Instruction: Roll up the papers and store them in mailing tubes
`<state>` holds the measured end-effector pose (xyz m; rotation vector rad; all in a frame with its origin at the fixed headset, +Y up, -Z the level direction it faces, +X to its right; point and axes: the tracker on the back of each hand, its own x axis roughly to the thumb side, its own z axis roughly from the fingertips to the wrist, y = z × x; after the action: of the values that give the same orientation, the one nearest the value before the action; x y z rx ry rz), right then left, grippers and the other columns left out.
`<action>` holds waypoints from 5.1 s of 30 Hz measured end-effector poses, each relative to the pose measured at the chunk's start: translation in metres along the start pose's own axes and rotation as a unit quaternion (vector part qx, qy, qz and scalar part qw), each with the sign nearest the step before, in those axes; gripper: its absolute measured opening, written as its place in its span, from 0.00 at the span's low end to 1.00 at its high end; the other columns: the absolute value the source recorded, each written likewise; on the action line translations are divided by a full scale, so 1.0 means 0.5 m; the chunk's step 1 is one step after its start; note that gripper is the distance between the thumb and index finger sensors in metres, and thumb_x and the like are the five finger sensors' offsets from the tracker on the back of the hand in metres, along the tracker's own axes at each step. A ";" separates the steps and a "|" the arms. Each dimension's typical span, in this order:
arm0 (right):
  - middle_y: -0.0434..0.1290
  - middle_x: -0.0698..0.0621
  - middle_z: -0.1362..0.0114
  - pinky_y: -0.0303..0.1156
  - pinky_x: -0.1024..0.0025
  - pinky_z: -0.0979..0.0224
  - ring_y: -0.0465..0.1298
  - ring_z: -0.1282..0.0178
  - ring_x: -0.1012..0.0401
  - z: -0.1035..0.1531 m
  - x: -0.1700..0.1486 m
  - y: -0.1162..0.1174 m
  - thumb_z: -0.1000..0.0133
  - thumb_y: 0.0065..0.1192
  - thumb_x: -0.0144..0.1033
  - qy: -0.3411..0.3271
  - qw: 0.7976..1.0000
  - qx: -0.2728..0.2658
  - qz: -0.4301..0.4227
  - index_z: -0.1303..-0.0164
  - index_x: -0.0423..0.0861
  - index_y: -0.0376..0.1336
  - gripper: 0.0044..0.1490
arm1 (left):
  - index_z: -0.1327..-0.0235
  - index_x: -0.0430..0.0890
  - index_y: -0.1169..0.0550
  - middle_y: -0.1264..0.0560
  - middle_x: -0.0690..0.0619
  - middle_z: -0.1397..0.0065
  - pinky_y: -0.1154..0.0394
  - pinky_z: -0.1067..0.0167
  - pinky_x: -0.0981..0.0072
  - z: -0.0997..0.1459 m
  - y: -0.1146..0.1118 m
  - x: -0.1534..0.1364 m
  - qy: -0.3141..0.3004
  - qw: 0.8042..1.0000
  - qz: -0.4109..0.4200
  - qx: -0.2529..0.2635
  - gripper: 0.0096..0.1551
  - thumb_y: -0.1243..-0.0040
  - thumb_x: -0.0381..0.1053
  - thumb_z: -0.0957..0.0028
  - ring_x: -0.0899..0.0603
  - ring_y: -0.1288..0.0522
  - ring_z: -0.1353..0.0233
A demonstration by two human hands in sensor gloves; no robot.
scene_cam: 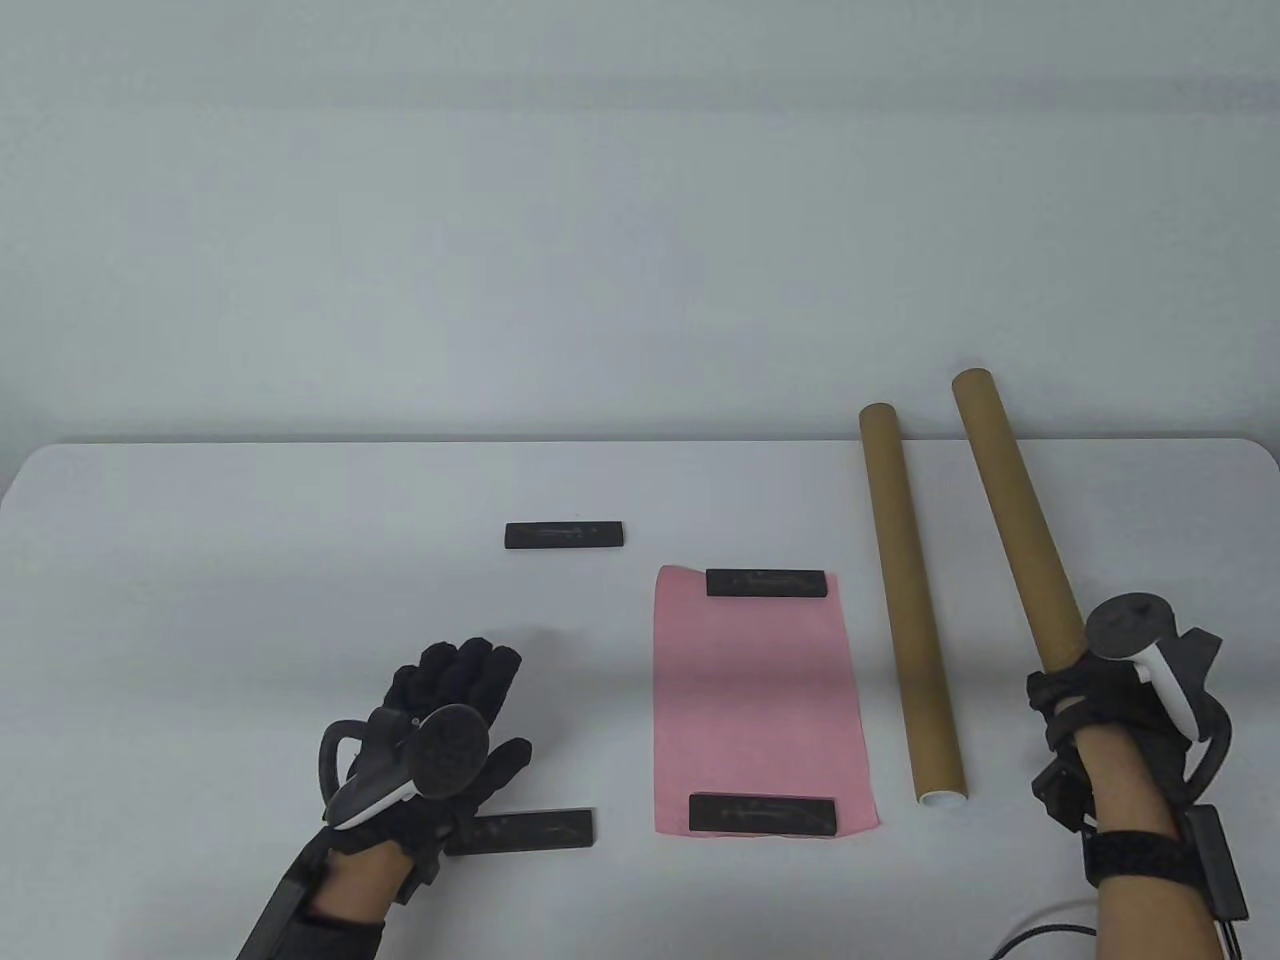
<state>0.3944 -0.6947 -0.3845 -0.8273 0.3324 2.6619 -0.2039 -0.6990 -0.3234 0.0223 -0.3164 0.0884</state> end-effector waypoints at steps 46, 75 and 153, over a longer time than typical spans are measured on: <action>0.61 0.32 0.26 0.77 0.42 0.38 0.73 0.37 0.37 -0.097 0.039 0.107 0.41 0.66 0.57 0.041 0.993 0.049 0.104 0.18 0.27 0.43 0.61 | 0.21 0.58 0.43 0.40 0.50 0.15 0.39 0.24 0.38 -0.006 -0.016 0.006 -0.004 1.000 -0.006 -0.016 0.52 0.45 0.74 0.60 0.31 0.39 0.16; 0.57 0.34 0.16 0.58 0.25 0.27 0.61 0.18 0.29 0.418 0.207 0.141 0.45 0.67 0.55 -0.530 0.791 -0.276 0.131 0.16 0.36 0.49 0.56 | 0.21 0.58 0.42 0.39 0.51 0.16 0.45 0.22 0.42 -0.010 -0.028 0.033 -0.037 0.999 -0.023 -0.024 0.51 0.44 0.73 0.59 0.36 0.37 0.15; 0.76 0.44 0.32 0.70 0.35 0.28 0.75 0.28 0.40 0.361 0.275 0.334 0.51 0.76 0.54 -0.565 0.755 -0.007 0.332 0.29 0.42 0.67 0.44 | 0.23 0.60 0.49 0.51 0.52 0.16 0.45 0.23 0.41 -0.351 -0.195 0.278 0.000 0.956 -0.104 -0.276 0.59 0.51 0.81 0.70 0.36 0.45 0.18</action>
<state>0.1334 -0.7576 -0.2991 1.1811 0.2869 3.1577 -0.0093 -0.7780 -0.4477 -0.4985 -0.3282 -0.2121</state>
